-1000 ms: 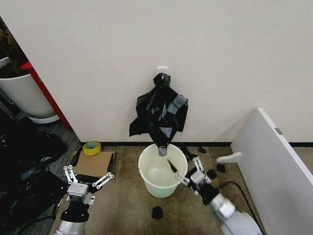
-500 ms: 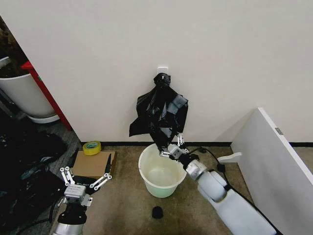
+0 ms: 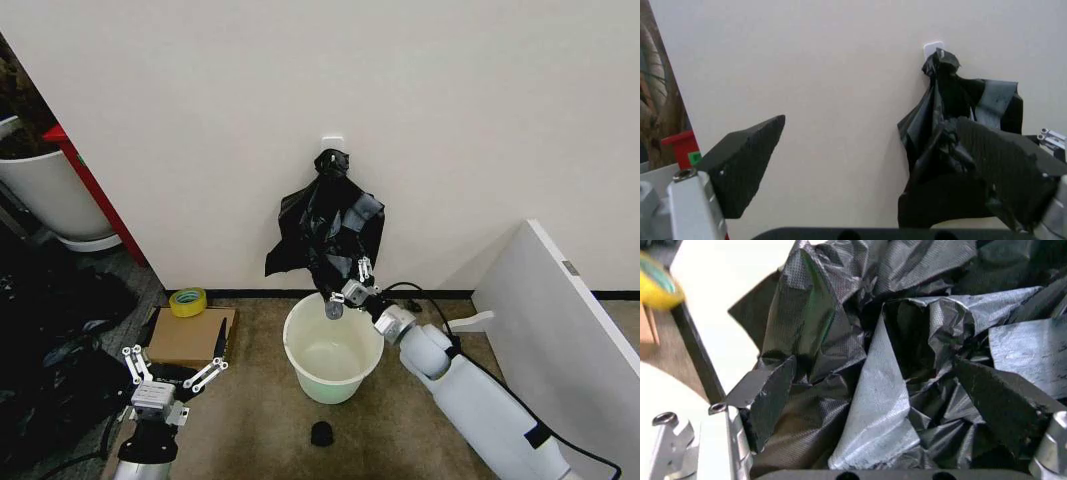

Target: Place the garbage bag over the trash bin.

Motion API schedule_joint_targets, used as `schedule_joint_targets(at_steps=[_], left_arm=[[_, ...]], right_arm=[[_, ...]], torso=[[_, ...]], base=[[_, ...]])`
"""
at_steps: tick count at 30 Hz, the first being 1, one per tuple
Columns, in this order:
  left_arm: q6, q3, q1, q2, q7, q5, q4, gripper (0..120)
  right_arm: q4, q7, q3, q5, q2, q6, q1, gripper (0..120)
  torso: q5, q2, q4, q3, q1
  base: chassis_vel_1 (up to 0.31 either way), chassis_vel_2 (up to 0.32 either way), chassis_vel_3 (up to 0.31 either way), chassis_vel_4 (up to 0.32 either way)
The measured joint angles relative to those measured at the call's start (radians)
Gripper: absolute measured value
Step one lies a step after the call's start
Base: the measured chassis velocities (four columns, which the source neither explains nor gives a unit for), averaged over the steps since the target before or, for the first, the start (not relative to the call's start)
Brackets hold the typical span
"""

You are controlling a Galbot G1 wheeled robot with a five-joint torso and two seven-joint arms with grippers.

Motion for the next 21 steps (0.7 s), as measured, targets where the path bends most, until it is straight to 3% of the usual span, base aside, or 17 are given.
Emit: schedule_joint_targets(at_steps=[6,13,21], left_arm=[[-0.001,0.000,0.005,-0.004,0.000,0.003,-0.008,100],[-0.002,0.006,0.008,-0.011,0.000,0.013,-0.010,100],[-0.001,0.010,0.007,-0.018,0.003,0.020,-0.016,100]], right_arm=[[-0.021,-0.050,0.014,-0.100,-0.035,0.018,-0.001,86],[-0.025,-0.063,0.040,-0.108,-0.070,0.030,-0.025,89],[-0.035,-0.012,0.015,-0.102,-0.033,-0.001,0.009,90]], torso=[[0.0001,0.000,-0.0001,0.000,0.000],[0.0002,0.000,-0.0003,0.000,0.000],[0.0000,0.000,0.0001,0.000,0.000]], base=[[0.000,0.000,0.000,0.000],[0.000,0.000,0.000,0.000],[0.000,0.000,0.000,0.000]])
